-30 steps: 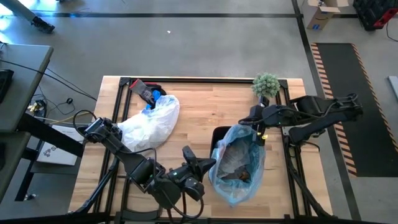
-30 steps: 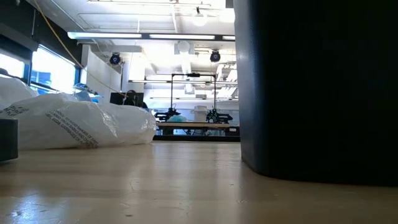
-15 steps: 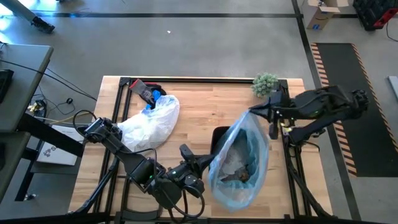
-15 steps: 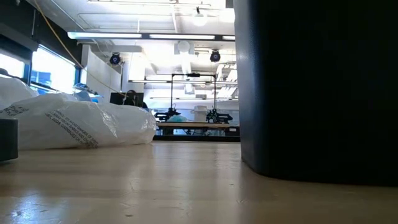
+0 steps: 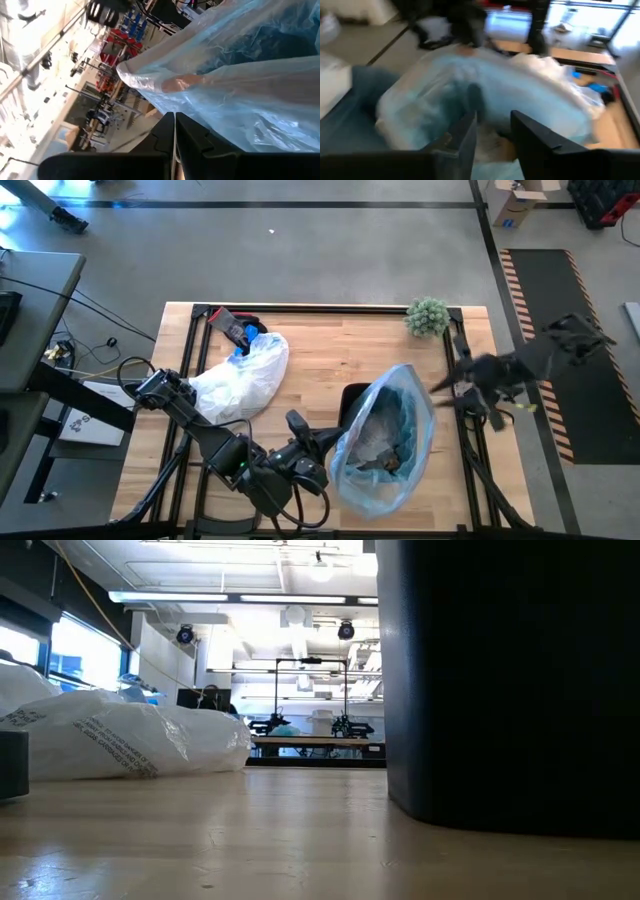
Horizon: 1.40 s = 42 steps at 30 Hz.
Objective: Place trash/remove bag and relplace
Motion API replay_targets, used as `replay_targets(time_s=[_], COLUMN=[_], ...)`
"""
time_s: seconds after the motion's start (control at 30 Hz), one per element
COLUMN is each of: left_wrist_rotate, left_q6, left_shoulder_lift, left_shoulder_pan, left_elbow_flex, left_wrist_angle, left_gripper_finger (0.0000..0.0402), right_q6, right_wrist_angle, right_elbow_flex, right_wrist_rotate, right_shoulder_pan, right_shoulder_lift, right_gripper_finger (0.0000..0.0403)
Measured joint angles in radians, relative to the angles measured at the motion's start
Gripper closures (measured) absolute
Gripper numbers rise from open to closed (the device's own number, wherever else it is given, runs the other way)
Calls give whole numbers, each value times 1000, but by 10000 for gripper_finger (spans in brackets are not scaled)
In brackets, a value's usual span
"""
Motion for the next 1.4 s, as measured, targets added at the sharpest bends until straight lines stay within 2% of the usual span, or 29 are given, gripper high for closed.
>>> replay_targets(time_s=[0.17, 0.33, 0.5, 0.7, 0.8, 0.97, 1.07, 1.23, 1.4], left_wrist_rotate=[10, 50, 61, 81, 108, 131, 126, 132, 132], left_q6=[-142, -252, -317, -331, -331, -349, -351, -354, -351], left_shoulder_lift=[0, 0, 0, 0, 0, 0, 1, 1, 1], left_shoulder_pan=[1, 3, 7, 29, 41, 49, 51, 50, 50], left_elbow_flex=[0, 0, 0, 0, 0, 0, 0, 0, 0], left_wrist_angle=[-67, -136, -181, -181, -181, -201, -203, -204, -204], left_gripper_finger=[402, 402, 402, 402, 402, 402, 402, 402, 402], right_q6=[7, 30, 108, 52, 25, -2, -19, -111, -281], right_wrist_angle=[-85, -212, -378, -383, -384, -385, -387, -385, -358], right_elbow_flex=[-50, -78, -24, 45, 54, 64, 82, 165, 228], right_wrist_rotate=[10, 55, 86, 144, 168, 227, 251, 382, 728], right_shoulder_pan=[139, 243, 311, 363, 381, 417, 425, 439, 452], right_shoulder_lift=[53, 195, 330, 402, 413, 400, 392, 391, 393], right_gripper_finger=[269, 270, 270, 272, 294, 383, 394, 401, 402])
